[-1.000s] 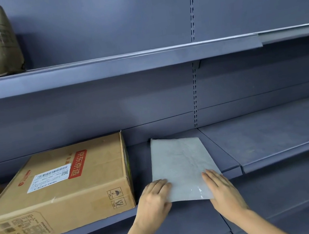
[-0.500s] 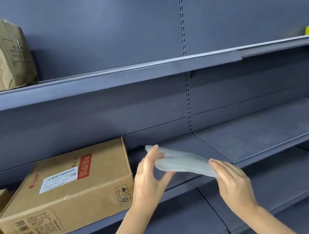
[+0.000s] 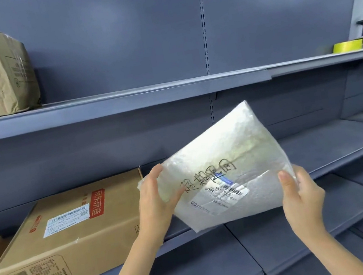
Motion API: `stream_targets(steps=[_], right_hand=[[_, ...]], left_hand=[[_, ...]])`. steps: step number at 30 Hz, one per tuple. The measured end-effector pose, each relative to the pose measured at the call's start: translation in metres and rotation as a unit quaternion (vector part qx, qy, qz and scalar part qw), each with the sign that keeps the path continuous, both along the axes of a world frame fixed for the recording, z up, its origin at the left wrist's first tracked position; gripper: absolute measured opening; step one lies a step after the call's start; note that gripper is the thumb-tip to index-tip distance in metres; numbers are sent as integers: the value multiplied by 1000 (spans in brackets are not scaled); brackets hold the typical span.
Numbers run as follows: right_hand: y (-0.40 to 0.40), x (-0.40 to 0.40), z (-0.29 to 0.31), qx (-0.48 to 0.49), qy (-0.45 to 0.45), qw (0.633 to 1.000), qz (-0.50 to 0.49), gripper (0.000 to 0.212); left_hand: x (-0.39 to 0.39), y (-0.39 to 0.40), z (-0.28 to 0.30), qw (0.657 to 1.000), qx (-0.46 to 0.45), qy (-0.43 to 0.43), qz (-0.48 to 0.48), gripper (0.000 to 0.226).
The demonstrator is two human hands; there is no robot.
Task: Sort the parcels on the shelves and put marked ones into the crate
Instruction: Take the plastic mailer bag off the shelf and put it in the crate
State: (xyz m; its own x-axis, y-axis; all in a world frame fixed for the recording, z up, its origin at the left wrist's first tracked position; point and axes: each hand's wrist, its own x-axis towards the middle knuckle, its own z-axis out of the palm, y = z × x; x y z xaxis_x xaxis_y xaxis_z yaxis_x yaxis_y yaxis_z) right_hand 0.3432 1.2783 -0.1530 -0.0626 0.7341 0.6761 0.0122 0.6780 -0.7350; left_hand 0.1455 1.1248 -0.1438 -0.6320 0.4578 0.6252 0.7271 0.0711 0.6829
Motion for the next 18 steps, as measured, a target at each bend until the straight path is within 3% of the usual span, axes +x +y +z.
stream_targets(steps=[6, 9, 14, 18], right_hand=[[9, 12, 4, -90, 42, 995, -5, 18], [16, 15, 1, -156, 83, 984, -7, 25], [11, 8, -10, -242, 116, 963, 32, 27], [-15, -2, -17, -265, 85, 958, 68, 26]], left_hand=[[-10, -2, -10, 999, 7, 35, 36, 76], [-13, -6, -14, 999, 14, 11, 31, 82], [-9, -24, -19, 979, 58, -178, -77, 62], [-13, -46, -35, 970, 30, -232, -62, 96]])
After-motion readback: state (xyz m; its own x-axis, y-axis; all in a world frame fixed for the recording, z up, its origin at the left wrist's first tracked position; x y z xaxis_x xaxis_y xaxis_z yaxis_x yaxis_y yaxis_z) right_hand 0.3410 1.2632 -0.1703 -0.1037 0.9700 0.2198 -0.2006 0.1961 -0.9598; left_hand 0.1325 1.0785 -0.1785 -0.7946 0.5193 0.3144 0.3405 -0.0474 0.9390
